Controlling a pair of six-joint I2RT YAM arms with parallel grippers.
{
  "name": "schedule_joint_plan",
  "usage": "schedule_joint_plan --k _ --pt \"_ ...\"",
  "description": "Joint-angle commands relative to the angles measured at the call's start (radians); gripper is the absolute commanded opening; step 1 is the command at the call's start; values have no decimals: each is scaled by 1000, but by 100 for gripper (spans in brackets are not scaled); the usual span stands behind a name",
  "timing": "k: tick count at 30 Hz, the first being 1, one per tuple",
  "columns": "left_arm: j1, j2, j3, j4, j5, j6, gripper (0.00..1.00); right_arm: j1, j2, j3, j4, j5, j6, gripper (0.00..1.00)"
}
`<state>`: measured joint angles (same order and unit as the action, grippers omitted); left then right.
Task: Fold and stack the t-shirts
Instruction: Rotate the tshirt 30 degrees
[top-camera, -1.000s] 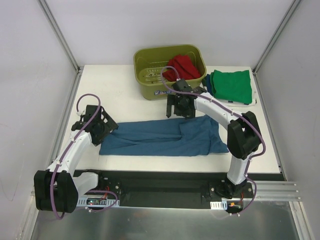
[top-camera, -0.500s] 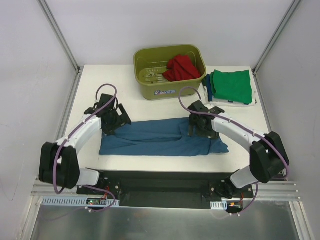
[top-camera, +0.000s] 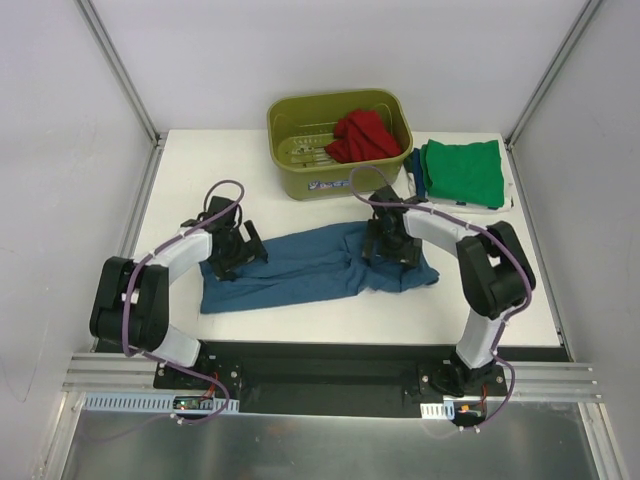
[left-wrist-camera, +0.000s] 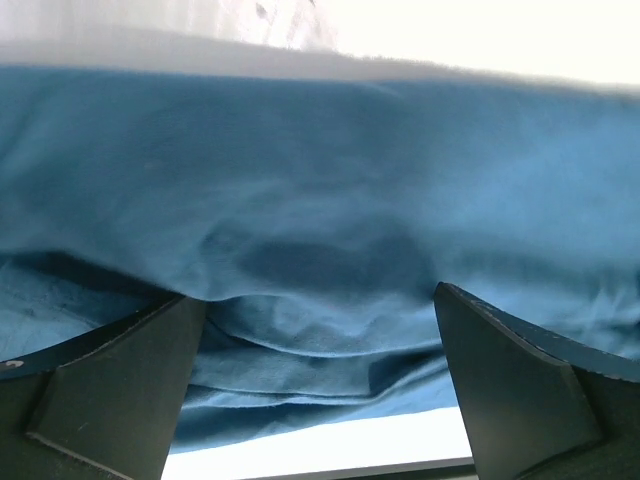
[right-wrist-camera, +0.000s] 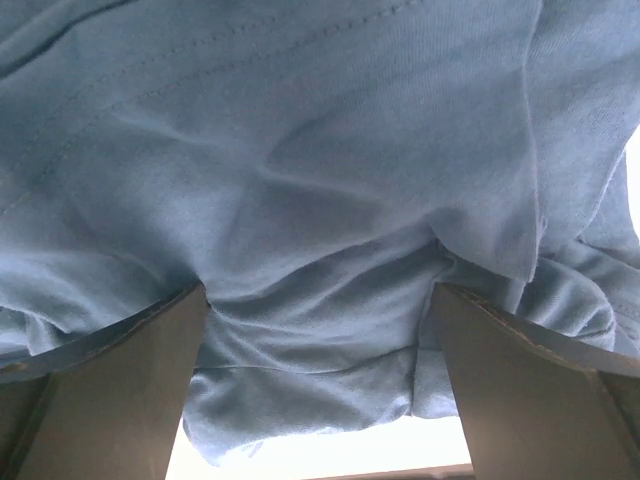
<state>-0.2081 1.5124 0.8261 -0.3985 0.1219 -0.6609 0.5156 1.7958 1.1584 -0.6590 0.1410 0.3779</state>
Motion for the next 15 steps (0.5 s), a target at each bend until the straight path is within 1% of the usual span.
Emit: schedule_joint_plan --k 1,2,3,4,8,11,15 --pt "-8 -41 -139 42 99 -35 99 -9 118 130 90 -127 -27 100" --pt "-11 -55 -153 49 101 -43 99 -11 138 156 91 -132 -33 100" --pt "-19 -84 -163 56 104 -51 99 -14 180 184 87 -171 -45 100" --pt "-23 -96 -180 58 104 -66 99 -17 200 248 82 -179 -54 100" --pt "-65 -155 -217 76 104 -115 99 -20 302 406 50 -222 -91 99" --pt "-103 -173 -243 95 119 -155 99 -34 358 484 30 -225 -105 99" --pt "-157 -195 -263 125 114 -209 99 -100 433 569 35 -306 -105 99"
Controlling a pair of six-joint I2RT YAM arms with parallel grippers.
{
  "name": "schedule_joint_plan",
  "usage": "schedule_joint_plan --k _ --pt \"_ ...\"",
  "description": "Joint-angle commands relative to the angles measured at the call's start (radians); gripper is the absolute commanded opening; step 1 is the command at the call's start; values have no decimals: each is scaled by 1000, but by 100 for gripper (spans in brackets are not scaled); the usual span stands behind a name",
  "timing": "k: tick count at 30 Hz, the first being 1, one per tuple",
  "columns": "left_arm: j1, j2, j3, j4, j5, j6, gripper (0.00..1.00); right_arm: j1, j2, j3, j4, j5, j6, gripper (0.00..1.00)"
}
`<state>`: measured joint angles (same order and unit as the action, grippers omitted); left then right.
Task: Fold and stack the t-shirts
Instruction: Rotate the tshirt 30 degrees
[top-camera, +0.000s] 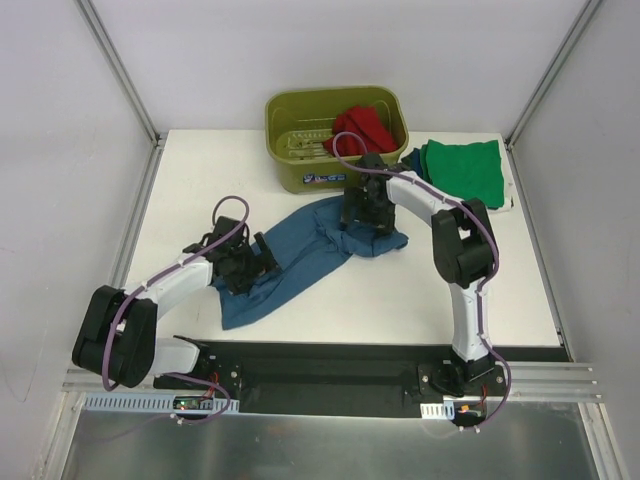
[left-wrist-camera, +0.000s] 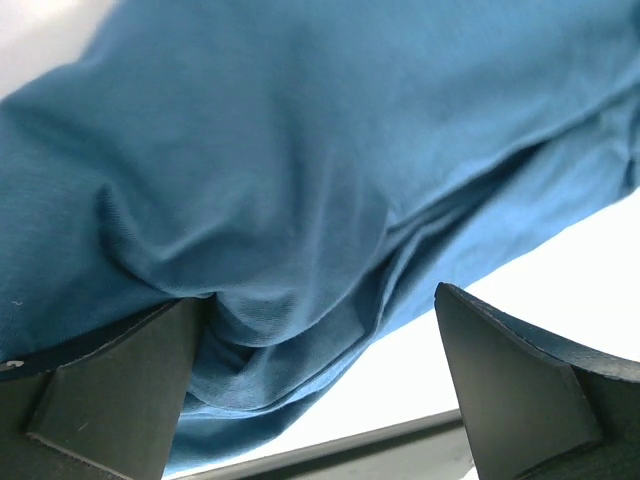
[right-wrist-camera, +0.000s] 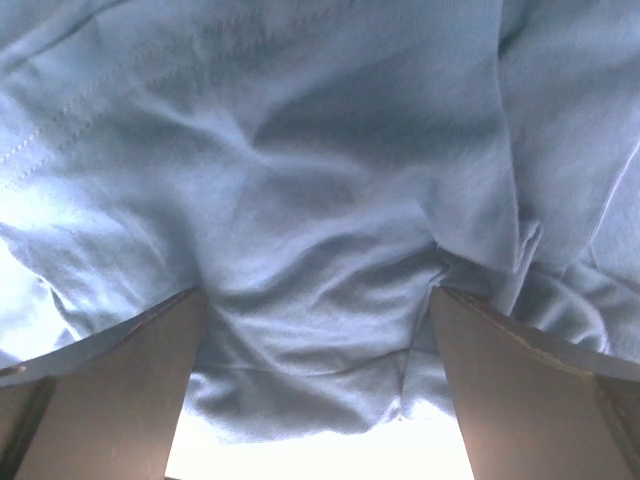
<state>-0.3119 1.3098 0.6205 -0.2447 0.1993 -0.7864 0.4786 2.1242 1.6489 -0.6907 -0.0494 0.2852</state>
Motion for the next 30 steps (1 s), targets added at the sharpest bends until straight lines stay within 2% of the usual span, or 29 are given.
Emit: schedule_joint_plan --k 1,5,12,16,23,28,30 --pt "-58 6 -56 -27 41 -85 99 -73 117 95 63 -130 -11 98" --pt "-84 -4 -44 -24 49 -94 99 -101 131 129 60 -147 -32 98" --pt "-89 -90 -62 -30 58 -82 99 -136 73 132 53 -84 -141 98" --pt "-89 -164 -61 -70 40 -68 99 -150 1 53 31 -67 -234 98" --pt "-89 -322 -33 -211 -66 -33 99 -161 -124 -63 27 37 -340 98" --pt "-89 -339 2 -294 -152 -7 99 -193 -119 -83 31 43 -360 98" --pt "-87 -339 15 -338 -175 -5 99 -213 -116 -93 31 94 -369 98"
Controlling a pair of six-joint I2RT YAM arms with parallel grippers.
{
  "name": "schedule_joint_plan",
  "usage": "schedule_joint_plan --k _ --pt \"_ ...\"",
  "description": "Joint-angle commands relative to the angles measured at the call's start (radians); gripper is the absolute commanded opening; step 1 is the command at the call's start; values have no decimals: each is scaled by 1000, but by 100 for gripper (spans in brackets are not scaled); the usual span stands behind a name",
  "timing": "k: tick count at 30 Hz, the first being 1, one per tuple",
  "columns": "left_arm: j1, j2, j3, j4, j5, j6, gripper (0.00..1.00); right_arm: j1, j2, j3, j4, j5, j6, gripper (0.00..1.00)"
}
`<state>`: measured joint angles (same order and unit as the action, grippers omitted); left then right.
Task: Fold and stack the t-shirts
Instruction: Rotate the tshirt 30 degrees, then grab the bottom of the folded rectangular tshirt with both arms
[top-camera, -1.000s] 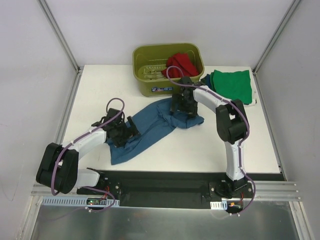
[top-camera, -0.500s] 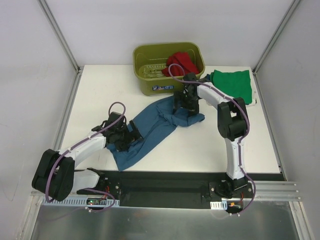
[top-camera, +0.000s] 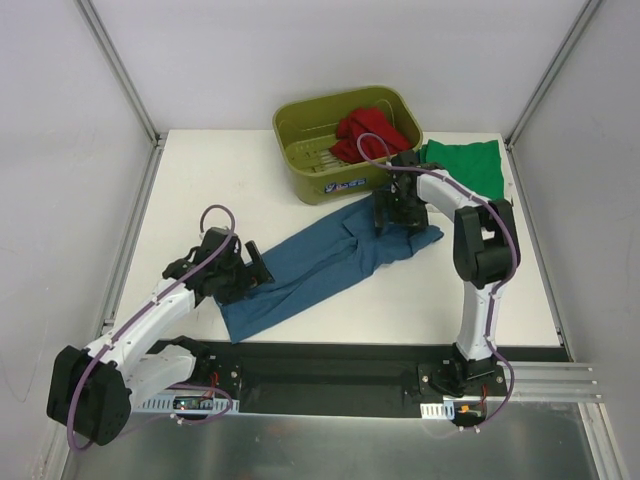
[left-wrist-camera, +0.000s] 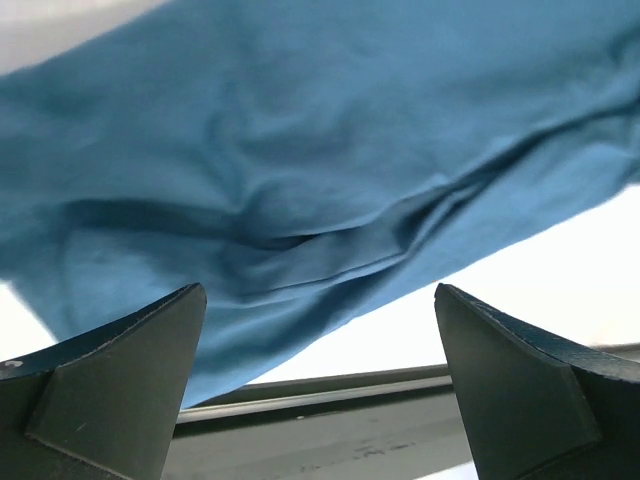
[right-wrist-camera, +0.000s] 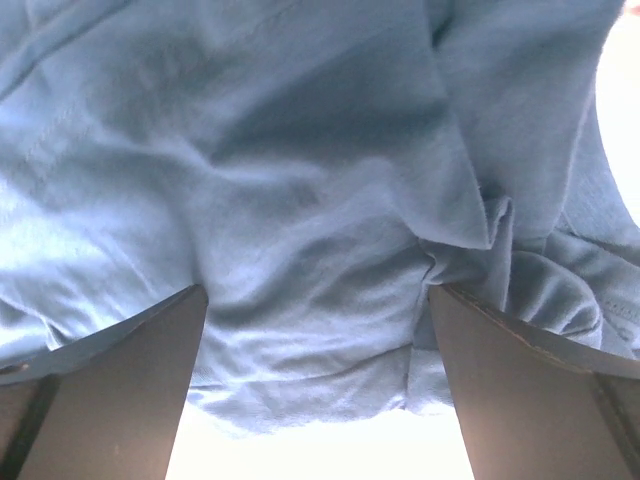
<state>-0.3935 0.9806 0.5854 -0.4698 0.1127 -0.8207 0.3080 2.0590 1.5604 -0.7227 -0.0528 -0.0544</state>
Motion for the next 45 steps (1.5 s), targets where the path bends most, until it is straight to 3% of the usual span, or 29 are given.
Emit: schedule_joint_plan --k 1,8,12,19,24,27,30,36,38,40,45 --pt "-7 -13 51 -125 -106 28 99 -50 -51 -6 62 105 -35 98" --pt "48 -51 27 -216 -211 -5 99 -66 -158 -34 74 62 -102 98" --pt "128 -62 21 -214 -217 2 99 -32 -235 -37 82 14 -137 99" --pt "165 -37 4 -165 -191 -12 99 28 -347 -33 78 33 -145 99" --pt "193 33 -16 -75 -150 -5 99 42 -444 -152 113 93 -58 99" --pt "205 101 -22 -55 -130 0 93 46 -532 -262 163 73 10 99" --pt "216 153 -35 -40 -140 -3 88 127 -611 -347 189 62 5 98" --pt "263 222 -52 0 -177 3 74 455 -643 -369 190 145 37 96" --pt "288 240 -62 11 -170 17 70 621 -629 -369 235 149 39 94" --pt "311 262 -76 42 -137 34 63 777 -579 -352 322 121 28 91" --pt "320 270 -91 76 -68 45 51 947 -365 -287 566 -21 42 84"
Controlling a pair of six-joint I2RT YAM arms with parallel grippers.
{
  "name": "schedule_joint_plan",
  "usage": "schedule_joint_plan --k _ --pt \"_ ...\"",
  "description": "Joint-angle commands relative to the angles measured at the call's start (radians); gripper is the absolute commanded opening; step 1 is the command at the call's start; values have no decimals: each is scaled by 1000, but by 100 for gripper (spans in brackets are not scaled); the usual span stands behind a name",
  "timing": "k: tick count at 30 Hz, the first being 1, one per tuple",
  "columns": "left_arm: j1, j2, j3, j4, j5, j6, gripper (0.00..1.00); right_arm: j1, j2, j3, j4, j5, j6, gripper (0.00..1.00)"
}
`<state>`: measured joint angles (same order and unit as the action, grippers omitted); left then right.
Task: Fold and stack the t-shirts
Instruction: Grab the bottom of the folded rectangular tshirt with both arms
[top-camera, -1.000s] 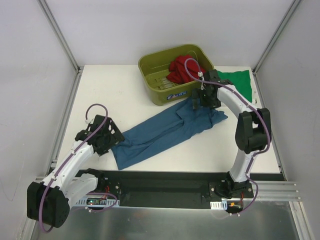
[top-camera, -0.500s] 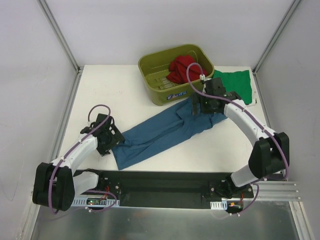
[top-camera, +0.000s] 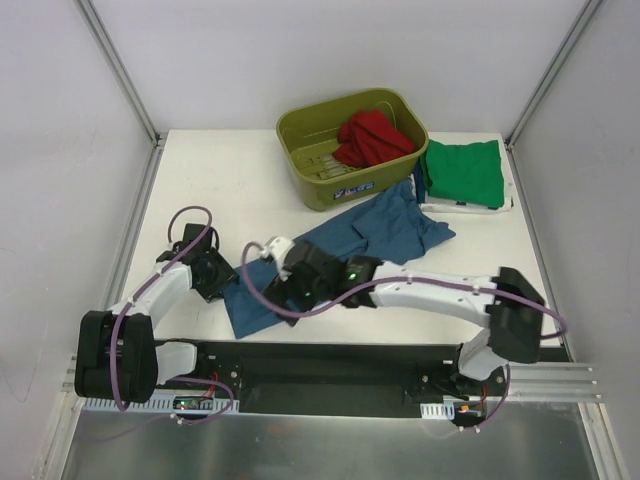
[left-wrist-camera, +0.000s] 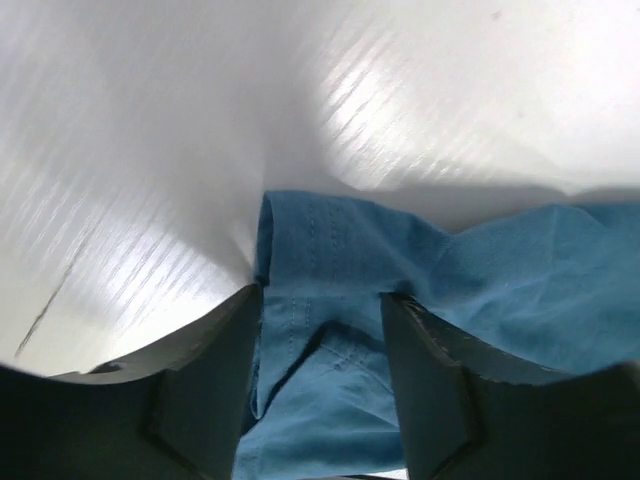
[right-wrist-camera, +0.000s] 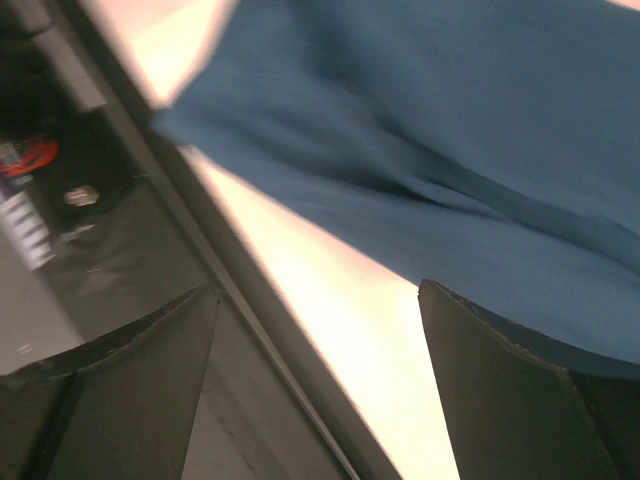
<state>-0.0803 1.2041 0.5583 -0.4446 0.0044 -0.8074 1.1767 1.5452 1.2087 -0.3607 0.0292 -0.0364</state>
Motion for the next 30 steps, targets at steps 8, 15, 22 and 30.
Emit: schedule_joint_plan --k 8,15,22,30 --pt "31 9 -98 50 60 42 36 202 372 180 430 -87 -80 75" --pt "50 -6 -115 44 61 57 27 202 510 216 517 -35 -155 69" --pt "56 -26 -113 35 98 71 27 190 558 215 487 2 -212 68" --pt "56 -58 -120 15 91 54 24 196 619 245 465 -71 -211 53"
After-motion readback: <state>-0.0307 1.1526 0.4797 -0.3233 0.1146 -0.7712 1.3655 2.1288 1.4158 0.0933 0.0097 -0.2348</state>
